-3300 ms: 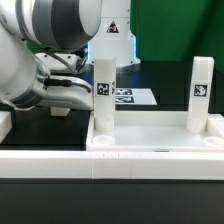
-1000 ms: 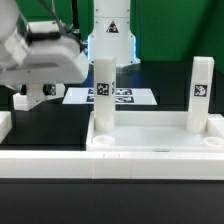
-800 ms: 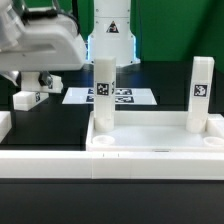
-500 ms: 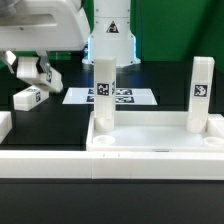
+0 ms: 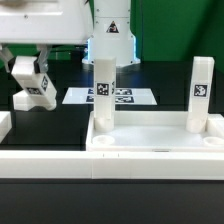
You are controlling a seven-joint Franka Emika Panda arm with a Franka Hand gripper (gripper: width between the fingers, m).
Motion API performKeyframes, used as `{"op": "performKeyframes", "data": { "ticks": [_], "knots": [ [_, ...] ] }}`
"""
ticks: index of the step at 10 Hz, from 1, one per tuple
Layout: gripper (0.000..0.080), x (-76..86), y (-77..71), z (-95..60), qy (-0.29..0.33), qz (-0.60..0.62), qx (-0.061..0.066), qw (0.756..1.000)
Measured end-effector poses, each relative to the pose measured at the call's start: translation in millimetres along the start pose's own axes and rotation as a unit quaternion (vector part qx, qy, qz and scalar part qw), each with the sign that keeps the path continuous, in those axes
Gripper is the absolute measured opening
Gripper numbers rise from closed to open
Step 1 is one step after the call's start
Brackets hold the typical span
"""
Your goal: Assemble desk
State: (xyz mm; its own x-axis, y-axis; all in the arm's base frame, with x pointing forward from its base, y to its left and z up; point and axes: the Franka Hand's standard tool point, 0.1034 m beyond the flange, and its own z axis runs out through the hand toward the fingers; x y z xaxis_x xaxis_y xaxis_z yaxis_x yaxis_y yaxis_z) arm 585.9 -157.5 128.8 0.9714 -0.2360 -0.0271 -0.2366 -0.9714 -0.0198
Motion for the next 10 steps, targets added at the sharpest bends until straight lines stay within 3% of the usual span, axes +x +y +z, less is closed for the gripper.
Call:
{"op": "performKeyframes", "data": {
  "ticks": [2,5,6,7,9,10],
  "knots": [
    [0.029,12.5,-14.5,-12.0,0.065,-0.013,-0.011,0.998],
    [0.029,17.0,-7.6,-8.6,0.137,-0.016,-0.029,0.99],
    [0.029,16.0,-9.7,-7.9,0.132,-0.016,-0.027,0.991],
    [0.029,21.0,-24.5,-13.7,0.136,-0.001,-0.024,0.99],
    [0.029,32.8,-73.1,-30.8,0.143,0.011,-0.01,0.99],
    [0.029,34.6,-88.5,-34.2,0.145,0.021,-0.004,0.989]
  ]
}}
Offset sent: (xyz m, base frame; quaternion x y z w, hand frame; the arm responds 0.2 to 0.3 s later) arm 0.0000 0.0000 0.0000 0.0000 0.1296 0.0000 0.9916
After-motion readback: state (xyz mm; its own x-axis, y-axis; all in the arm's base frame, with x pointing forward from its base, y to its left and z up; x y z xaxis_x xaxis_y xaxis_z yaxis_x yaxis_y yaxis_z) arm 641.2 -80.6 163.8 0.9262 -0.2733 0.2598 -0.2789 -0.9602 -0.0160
